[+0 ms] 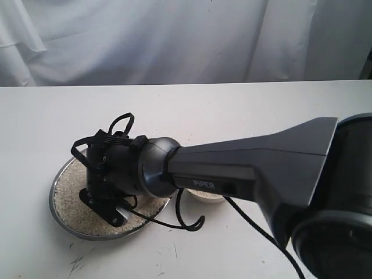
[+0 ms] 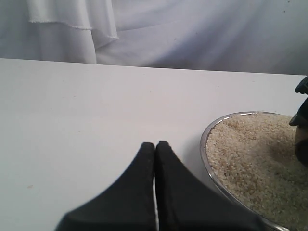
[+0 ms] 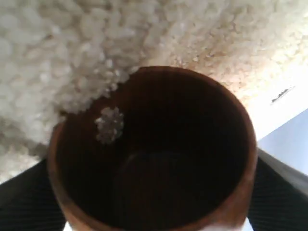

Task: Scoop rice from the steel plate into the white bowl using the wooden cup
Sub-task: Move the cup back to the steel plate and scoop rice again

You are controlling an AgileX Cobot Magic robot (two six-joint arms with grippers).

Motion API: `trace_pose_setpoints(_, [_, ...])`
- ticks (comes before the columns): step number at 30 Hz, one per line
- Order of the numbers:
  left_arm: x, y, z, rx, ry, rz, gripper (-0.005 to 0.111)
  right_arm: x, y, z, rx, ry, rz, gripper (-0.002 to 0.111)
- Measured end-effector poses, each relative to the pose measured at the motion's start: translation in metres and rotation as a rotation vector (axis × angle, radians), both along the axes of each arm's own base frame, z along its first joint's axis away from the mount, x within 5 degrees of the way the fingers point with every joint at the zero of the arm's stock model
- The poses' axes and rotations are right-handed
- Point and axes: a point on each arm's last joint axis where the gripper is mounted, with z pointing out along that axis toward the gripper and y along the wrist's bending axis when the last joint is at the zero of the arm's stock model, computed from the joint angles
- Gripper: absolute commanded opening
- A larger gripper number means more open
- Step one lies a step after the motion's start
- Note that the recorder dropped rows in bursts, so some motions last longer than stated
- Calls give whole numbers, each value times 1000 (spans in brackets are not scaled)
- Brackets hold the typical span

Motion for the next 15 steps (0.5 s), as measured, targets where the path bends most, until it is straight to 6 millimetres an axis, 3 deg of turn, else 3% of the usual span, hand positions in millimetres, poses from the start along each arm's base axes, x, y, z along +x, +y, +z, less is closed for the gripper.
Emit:
trace_pose_setpoints(9, [0, 0, 0, 0, 0, 0, 0, -16, 3, -3, -78, 68, 38, 0])
trace_pose_setpoints(15, [0, 0, 0, 0, 0, 0, 0, -22, 5, -4, -35, 139, 38, 0])
